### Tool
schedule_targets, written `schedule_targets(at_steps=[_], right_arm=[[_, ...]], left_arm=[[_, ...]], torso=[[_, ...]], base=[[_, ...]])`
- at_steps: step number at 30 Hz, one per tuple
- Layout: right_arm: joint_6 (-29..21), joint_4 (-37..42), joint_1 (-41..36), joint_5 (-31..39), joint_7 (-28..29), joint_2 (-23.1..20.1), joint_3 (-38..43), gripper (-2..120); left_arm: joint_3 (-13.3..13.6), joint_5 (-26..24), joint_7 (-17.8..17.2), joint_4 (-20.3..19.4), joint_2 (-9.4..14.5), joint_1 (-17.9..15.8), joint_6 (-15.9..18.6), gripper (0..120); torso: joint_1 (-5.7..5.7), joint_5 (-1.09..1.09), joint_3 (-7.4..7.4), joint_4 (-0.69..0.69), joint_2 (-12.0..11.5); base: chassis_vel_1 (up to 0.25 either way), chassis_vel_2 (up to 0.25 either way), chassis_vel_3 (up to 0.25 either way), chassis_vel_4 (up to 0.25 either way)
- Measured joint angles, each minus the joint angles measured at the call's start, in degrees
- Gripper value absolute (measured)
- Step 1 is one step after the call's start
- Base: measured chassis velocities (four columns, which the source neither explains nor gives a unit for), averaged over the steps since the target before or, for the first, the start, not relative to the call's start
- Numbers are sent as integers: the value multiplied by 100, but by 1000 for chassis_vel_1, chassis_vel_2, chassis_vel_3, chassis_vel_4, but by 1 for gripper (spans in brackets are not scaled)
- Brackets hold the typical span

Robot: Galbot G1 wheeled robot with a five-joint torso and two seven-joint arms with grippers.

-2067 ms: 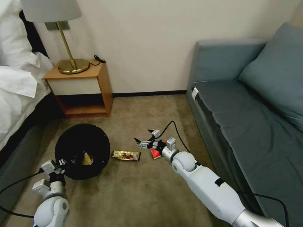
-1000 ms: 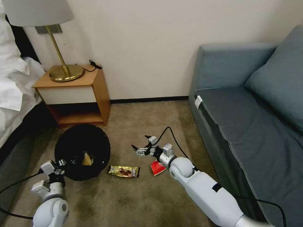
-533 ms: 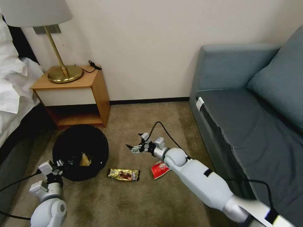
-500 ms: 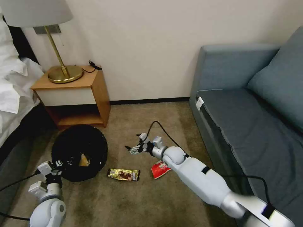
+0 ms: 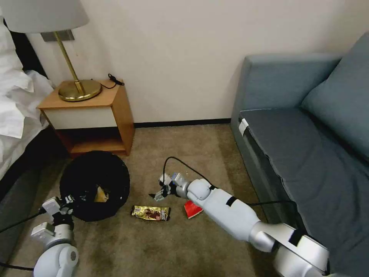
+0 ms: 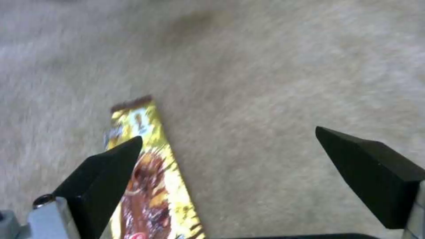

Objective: Pick up the trash bin, then pick up the garbage on the floor and place it into the trash bin.

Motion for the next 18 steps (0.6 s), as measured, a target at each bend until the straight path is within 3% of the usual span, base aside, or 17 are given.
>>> schedule_targets(at_steps=[8,18], right_arm=[[183,-798,-27,-606,-163,506,-43,100],[208,-1199,-85,-984,-274,560,-19,100]], left_arm=[[-12,41,-2,-75,-170,53,-72,3],[-12,64,2,-140,-231,58,-31,3]], torso=[[0,0,0,1,0],[0,0,0,0,1]], base=[[0,0,0,0],[0,0,0,0]])
